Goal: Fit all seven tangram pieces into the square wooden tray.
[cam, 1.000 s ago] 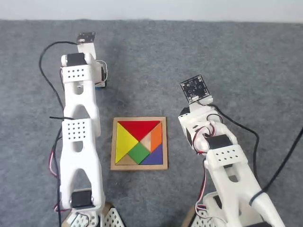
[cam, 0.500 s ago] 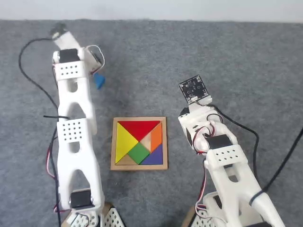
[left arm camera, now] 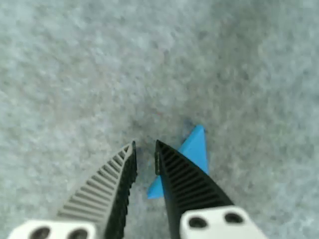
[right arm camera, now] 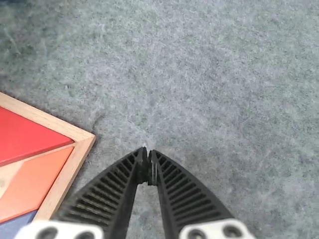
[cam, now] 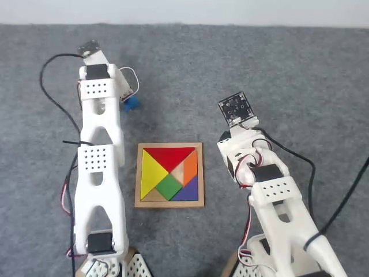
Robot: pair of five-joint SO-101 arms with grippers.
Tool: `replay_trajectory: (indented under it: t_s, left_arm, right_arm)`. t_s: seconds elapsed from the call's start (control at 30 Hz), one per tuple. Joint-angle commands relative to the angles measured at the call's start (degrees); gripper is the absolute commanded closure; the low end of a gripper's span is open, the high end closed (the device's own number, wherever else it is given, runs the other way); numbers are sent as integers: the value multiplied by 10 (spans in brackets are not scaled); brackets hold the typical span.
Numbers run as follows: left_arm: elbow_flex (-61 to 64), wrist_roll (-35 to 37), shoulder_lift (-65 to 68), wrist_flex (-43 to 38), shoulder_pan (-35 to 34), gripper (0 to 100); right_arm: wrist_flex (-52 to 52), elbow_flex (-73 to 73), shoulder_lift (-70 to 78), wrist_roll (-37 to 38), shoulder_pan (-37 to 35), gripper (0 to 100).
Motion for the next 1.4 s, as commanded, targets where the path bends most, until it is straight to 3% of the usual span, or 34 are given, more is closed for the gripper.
replay_trajectory:
  t_s: [0.0, 0.27, 0.4, 0.53, 0.83, 1.07, 1.2, 1.37]
  left_arm:
    - [-28, -8, -16, 9, 6, 927]
    - [-109, -65, -81, 62, 18, 927]
    - [-75, -110, -55, -3, 62, 927]
    - [-54, -114, -16, -36, 62, 927]
    - [-42, -136, -4, 20, 27, 929]
    - [-40, -248, -4, 66, 63, 930]
    - [-7, -267, -18, 66, 63, 931]
    - [134, -310, -110, 66, 62, 931]
  right_arm:
    - [-11, -5, -21, 7, 0, 991]
    - [-11, -5, -21, 8, -1, 991]
    - [-11, -5, -21, 8, -1, 991]
    - [-11, -5, -21, 8, 1, 991]
    - [-11, -5, -21, 8, 0, 991]
    - [-11, -5, -21, 8, 1, 991]
    - [-11, -5, -21, 8, 1, 991]
    - [-11, -5, -21, 8, 1, 991]
